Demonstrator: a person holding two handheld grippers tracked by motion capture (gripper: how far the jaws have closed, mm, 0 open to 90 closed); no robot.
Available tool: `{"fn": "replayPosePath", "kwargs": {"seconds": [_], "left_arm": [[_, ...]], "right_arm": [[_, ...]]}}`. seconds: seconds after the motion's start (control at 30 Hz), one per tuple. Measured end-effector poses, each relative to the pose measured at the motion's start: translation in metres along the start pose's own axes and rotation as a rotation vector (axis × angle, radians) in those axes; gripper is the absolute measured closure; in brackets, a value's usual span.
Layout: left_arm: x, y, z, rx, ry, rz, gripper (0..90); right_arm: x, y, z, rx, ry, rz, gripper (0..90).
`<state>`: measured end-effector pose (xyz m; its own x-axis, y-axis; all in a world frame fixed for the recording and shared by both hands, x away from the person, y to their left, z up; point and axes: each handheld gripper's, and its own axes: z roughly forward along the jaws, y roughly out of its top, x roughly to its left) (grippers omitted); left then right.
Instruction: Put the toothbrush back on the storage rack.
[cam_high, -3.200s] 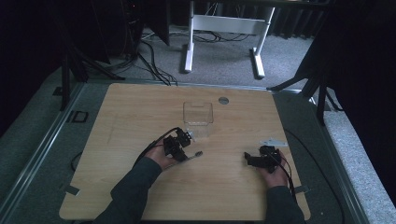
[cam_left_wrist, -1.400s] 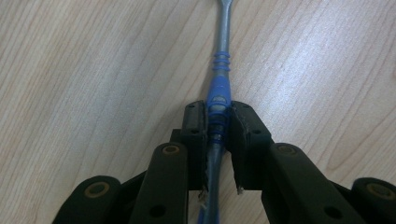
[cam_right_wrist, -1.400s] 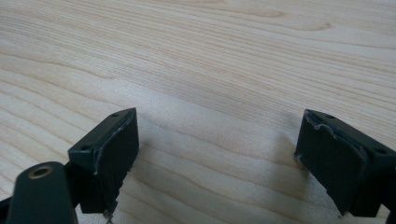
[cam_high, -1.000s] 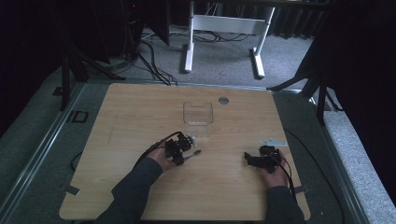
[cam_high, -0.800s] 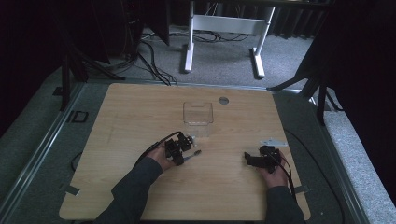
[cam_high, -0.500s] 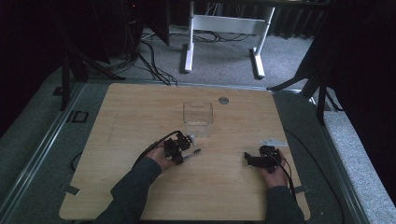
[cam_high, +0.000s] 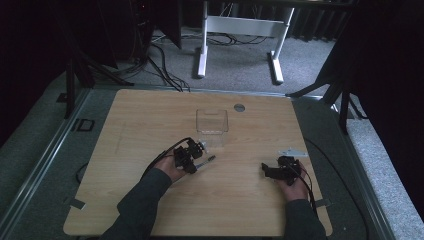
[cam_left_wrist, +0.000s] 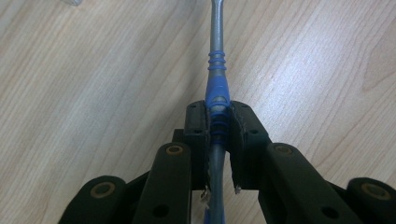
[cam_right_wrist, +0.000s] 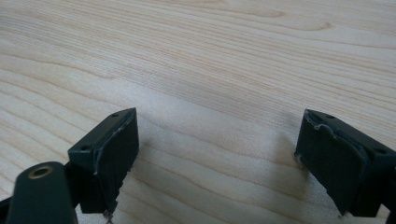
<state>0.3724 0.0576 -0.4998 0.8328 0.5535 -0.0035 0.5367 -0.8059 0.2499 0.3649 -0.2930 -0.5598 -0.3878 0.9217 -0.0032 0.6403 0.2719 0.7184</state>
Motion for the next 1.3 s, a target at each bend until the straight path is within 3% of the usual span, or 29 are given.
{"fn": "replayPosePath", "kwargs": {"seconds": [0.5,0.83,1.3], "left_arm": [[0.005,-0.002,-0.01,-0.06,-0.002,-0.027,78.5],[0.007,-0.003,-0.02,-0.133,-0.022,-0.05,78.5],[0.009,-0.004,-0.028,-0.215,-0.015,-0.079,78.4]], "right_arm": [[0.0,0.0,0.0,0.0,0.0,0.0,12.7],[0.0,0.0,0.0,0.0,0.0,0.0,12.7],[0.0,0.0,0.0,0.0,0.0,0.004,12.7]]}}
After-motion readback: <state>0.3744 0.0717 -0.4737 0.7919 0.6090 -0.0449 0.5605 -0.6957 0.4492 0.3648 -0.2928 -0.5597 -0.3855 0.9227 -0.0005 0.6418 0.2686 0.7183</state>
